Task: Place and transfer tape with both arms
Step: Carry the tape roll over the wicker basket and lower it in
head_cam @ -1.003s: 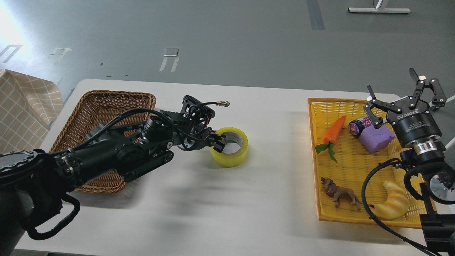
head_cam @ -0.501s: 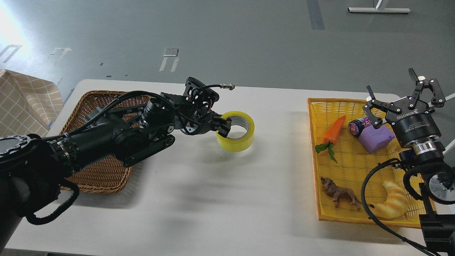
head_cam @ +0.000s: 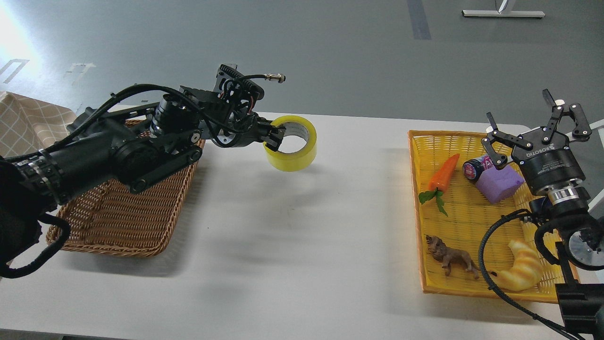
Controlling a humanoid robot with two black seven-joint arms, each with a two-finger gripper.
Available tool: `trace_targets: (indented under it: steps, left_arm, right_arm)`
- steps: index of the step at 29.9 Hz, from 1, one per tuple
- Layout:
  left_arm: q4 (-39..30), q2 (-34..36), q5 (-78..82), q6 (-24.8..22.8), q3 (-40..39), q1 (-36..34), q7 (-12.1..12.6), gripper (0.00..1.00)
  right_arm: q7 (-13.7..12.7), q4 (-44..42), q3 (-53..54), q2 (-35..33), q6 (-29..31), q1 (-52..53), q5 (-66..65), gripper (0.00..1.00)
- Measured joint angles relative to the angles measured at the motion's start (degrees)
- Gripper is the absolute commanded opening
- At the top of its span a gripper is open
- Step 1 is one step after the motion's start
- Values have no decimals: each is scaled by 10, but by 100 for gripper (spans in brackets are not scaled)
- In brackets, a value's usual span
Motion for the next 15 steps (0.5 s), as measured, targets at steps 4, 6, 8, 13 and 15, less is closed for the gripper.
trace_targets:
  steps: [4, 6, 8, 13, 15]
  left_arm:
    - [-20, 46, 0, -4, 0, 0, -2, 0]
    - [-24, 70, 0, -7, 0, 2, -4, 0]
    - [-28, 93, 0, -9, 0, 2, -12, 0]
    - [-42, 149, -1, -10, 0, 7, -22, 0]
    - [-43, 169, -2, -10, 0, 11, -30, 0]
  right_arm:
    - [0, -1, 0, 0, 0, 1, 0, 98]
    - [0, -1, 0, 0, 0, 2, 0, 98]
    - [0, -2, -1, 0, 0, 2, 0, 98]
    - [0, -3, -1, 0, 0, 4, 0, 98]
    - [0, -5, -2, 0, 0, 5, -1, 98]
